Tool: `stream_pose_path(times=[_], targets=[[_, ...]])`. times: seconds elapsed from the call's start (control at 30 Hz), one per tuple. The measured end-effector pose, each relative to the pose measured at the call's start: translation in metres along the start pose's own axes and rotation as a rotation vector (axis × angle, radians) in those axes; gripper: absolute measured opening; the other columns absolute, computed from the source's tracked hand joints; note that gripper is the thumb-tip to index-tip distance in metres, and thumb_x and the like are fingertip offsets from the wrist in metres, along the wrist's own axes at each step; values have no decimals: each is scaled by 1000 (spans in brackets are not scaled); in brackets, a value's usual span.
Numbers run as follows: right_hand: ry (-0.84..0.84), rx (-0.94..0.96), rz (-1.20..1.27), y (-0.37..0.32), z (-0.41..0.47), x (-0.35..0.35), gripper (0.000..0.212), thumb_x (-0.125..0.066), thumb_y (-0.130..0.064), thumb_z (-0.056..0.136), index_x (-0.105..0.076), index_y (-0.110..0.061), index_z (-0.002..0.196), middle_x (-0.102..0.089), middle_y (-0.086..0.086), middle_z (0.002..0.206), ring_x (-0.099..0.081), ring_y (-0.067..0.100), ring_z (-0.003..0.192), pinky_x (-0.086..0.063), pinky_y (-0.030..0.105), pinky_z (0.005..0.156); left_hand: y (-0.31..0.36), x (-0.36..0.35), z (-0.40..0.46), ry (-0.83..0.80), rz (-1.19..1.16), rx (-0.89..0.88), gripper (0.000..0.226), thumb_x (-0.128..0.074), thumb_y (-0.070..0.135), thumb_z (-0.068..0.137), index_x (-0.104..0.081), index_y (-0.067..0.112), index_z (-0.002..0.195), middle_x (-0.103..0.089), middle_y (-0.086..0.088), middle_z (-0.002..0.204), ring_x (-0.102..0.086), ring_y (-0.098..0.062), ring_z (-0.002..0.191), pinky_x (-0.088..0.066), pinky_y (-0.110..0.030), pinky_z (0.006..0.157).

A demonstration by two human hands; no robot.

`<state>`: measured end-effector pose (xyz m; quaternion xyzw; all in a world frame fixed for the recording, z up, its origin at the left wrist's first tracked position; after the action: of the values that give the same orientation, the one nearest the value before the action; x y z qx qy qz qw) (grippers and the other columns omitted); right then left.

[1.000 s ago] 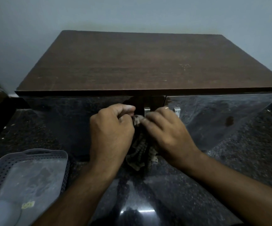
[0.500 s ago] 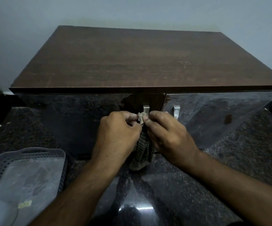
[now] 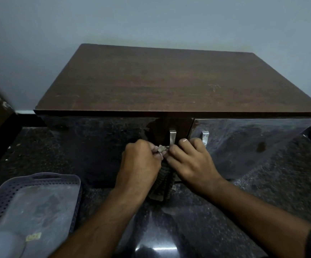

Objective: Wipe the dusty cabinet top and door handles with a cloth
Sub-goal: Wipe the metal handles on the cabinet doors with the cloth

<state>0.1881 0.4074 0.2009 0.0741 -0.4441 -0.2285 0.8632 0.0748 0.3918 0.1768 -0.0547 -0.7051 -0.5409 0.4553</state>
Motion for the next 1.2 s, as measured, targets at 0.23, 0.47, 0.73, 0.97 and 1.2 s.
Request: stream_pose_path(times=[0.23, 0.47, 0.73, 0.97, 1.2], targets=[[-45, -40, 31, 18, -9, -5, 9, -69, -13, 88, -72, -16, 96, -60, 5, 84, -48, 25, 84, -37, 42, 70, -4, -20, 1, -84, 88, 40, 13, -68, 29, 90, -75, 24, 100, -69, 7, 80, -65, -6, 72, -40, -12, 49], [-18, -100, 208, 20, -1, 11, 14, -64, -4, 93, -72, 3, 102, -67, 13, 90, -55, 29, 76, -46, 41, 60, 12, 8, -4, 87, -57, -100, 20, -72, 29, 88, -76, 23, 107, -76, 7, 95, -70, -2, 86, -52, -9, 70], [180, -403, 384, 56, 9, 26, 16, -70, -1, 89, -73, 6, 103, -70, 19, 104, -67, 31, 90, -56, 42, 75, 40, 32, -12, 303, -239, -271, 12, -74, 21, 87, -79, 17, 98, -77, 8, 90, -68, 4, 79, -46, 0, 72], [140, -400, 406, 45, 5, 21, 26, -54, -11, 97, -71, 7, 101, -61, 15, 85, -61, 26, 72, -52, 38, 56, 24, 19, -2, 174, -324, -162, 7, -76, 24, 86, -80, 20, 90, -74, 11, 72, -68, 4, 61, -59, -19, 58], [65, -324, 379, 31, -3, 12, 29, -50, -12, 99, -70, 8, 104, -61, 16, 85, -60, 26, 75, -52, 39, 58, 9, 5, 2, 64, -302, -111, 7, -76, 22, 86, -80, 18, 89, -74, 7, 71, -70, -1, 62, -62, -27, 59]])
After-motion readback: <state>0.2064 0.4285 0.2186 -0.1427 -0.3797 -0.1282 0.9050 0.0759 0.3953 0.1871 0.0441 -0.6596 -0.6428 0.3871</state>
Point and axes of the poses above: each hand's wrist, its own z-axis towards the middle knuckle, its own x-axis out of the back of the hand, y = z × x, the point moved 10 cm from there along z, towards the middle knuckle
